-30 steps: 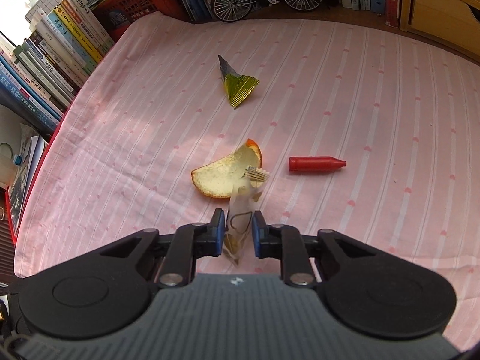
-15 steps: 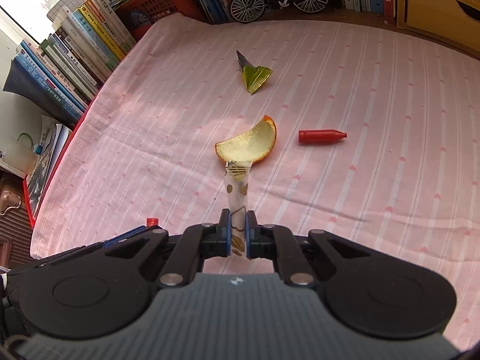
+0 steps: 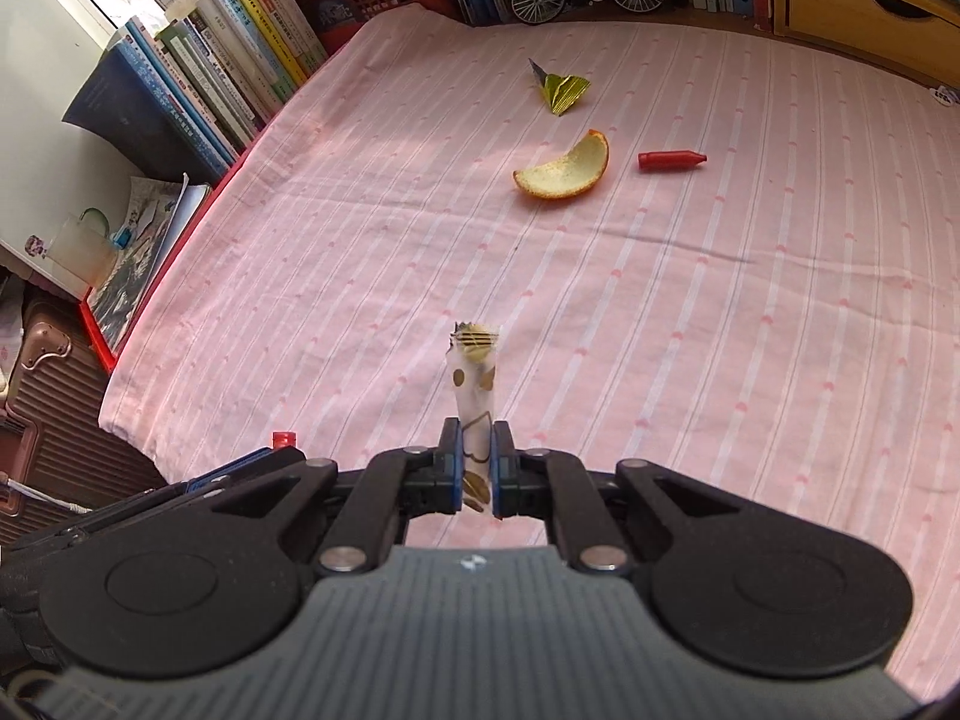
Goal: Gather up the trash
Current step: 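Carry the red crayon and spotted wrapper off the bed down to the bin, then open the left tool over the bin while the right tool releases the spotted wrapper, then bring both open tools back over the orange peel and crayon on the bed, then grasp the orange peel with the left tool while the right tool grasps the red crayon, then carry the orange peel and red crayon off the bed down to the bin, then open the left tool over the bin while the right tool releases the crayon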
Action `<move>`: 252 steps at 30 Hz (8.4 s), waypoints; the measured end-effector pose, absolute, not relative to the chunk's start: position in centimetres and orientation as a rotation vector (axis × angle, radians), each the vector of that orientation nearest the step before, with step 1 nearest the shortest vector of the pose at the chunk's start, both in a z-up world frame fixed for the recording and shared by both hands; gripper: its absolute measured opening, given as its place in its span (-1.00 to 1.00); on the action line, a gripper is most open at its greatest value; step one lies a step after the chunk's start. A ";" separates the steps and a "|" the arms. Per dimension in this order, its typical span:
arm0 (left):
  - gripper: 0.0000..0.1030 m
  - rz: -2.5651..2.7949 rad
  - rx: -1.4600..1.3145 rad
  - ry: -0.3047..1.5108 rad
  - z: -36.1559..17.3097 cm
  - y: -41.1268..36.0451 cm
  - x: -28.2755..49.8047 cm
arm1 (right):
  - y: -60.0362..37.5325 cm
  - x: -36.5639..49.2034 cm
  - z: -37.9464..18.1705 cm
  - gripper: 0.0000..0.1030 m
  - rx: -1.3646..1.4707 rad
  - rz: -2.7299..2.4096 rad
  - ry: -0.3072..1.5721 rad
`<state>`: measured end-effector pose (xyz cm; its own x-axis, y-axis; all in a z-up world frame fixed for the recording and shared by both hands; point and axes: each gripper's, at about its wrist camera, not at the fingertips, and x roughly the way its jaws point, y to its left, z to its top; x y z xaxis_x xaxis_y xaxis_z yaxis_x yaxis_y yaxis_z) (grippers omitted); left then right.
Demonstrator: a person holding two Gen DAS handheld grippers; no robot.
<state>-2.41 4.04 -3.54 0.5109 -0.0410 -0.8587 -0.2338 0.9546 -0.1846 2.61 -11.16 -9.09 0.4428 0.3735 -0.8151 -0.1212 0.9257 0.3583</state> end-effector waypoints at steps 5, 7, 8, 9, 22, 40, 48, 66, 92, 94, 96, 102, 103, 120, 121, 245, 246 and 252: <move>-0.82 0.130 -0.297 1.036 -2.9 6.2 -7.2 | -9.1 -1.6 -8.9 -0.78 0.253 0.316 1.075; -0.82 0.131 -0.298 1.033 -2.6 7.0 -8.9 | -8.3 -3.2 -8.9 -0.77 0.251 0.317 1.078; -0.82 0.133 -0.300 1.032 -2.5 7.4 -9.8 | -8.0 -3.9 -8.9 -0.77 0.250 0.318 1.079; -0.82 0.135 -0.300 1.030 -2.4 7.7 -10.4 | -7.7 -4.6 -8.9 -0.77 0.248 0.318 1.080; -0.82 0.154 -0.356 1.045 -2.6 11.2 -17.3 | -6.9 -10.6 -9.4 -0.77 0.252 0.311 1.086; -0.82 0.173 -0.381 1.157 -5.7 12.5 -22.1 | -4.7 -14.6 -12.6 -0.76 0.238 0.372 1.178; -0.81 0.160 -0.380 1.178 -6.2 12.5 -22.4 | -3.9 -15.0 -13.2 -0.74 0.215 0.391 1.208; -0.63 0.198 -0.395 1.175 -6.5 12.7 -21.5 | -2.7 -14.9 -13.5 -0.02 0.186 0.424 1.237; 0.30 0.105 -0.314 1.021 -0.6 6.2 -8.4 | -12.5 -7.1 -6.4 0.05 0.294 0.190 0.973; 0.37 0.090 -0.303 1.018 -0.4 4.9 -6.5 | -13.8 -5.8 -6.1 0.05 0.293 0.151 0.956; 0.40 0.069 -0.288 1.014 -0.5 3.1 -4.2 | -15.4 -4.0 -5.9 0.05 0.284 0.109 0.939; 0.54 0.043 -0.256 1.008 -1.2 -1.2 3.0 | -19.6 1.1 -6.3 0.05 0.286 0.033 0.915; 0.56 0.047 -0.253 1.008 -1.5 -1.8 4.3 | -20.1 1.9 -6.4 0.05 0.286 0.027 0.913; 0.63 0.125 -0.248 1.024 -8.8 -7.6 21.0 | -25.4 11.6 -9.9 0.21 0.223 0.048 0.949; 0.63 0.126 -0.243 1.032 -9.2 -7.7 21.2 | -25.4 12.1 -10.1 0.21 0.219 0.052 0.949; 0.18 0.331 -0.428 1.334 -11.5 11.8 -25.5 | 2.0 -18.0 -14.8 0.19 -0.180 0.469 1.169; 0.23 0.334 -0.424 1.334 -11.3 11.7 -25.5 | 2.0 -17.9 -14.8 0.21 -0.179 0.467 1.169; 0.50 0.346 -0.418 1.345 -11.4 11.3 -25.4 | 1.6 -17.8 -14.9 0.31 -0.174 0.464 1.169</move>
